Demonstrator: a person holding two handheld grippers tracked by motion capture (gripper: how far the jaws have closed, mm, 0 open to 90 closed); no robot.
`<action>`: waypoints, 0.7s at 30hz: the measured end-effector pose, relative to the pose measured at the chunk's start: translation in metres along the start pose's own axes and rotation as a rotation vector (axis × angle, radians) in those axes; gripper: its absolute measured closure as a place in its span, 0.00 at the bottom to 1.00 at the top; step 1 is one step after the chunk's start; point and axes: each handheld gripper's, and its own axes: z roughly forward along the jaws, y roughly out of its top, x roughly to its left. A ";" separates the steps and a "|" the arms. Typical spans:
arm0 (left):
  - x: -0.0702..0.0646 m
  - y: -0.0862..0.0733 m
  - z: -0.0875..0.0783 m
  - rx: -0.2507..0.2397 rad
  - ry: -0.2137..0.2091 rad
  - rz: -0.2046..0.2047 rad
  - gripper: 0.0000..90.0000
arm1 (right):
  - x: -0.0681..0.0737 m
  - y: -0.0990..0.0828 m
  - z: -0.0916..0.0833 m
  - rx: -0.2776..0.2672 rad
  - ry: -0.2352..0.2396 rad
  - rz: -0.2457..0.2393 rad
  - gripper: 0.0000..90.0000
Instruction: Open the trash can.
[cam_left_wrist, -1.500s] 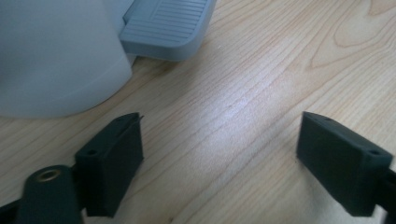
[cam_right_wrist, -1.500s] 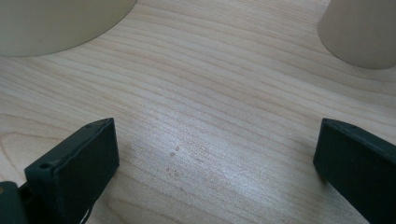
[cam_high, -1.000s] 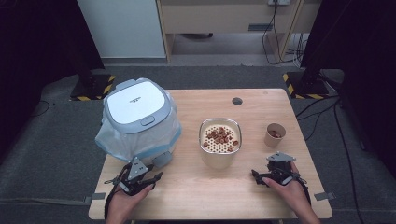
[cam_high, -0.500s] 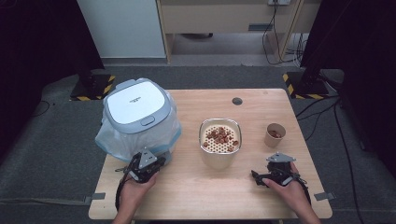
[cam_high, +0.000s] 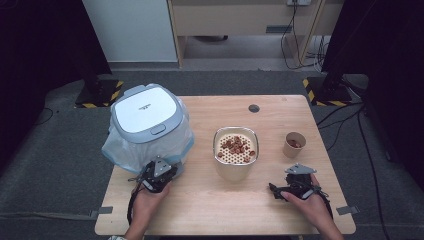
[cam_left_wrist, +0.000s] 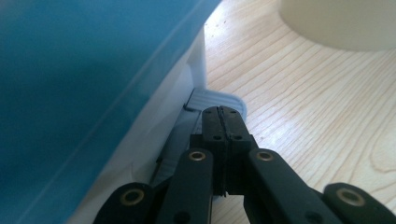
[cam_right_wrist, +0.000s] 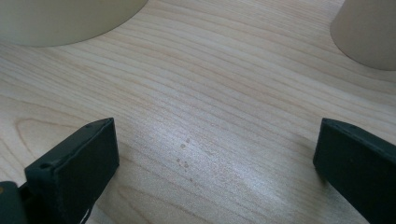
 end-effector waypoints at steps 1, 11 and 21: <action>0.000 0.000 0.000 0.001 0.000 0.001 1.00 | 0.000 0.000 0.000 0.000 0.001 -0.001 0.01; -0.008 0.000 0.004 0.025 0.055 0.069 1.00 | 0.001 0.000 0.000 0.002 0.002 0.003 0.01; -0.010 -0.002 0.006 0.033 0.065 0.075 1.00 | 0.001 0.000 -0.001 0.002 0.003 0.002 0.01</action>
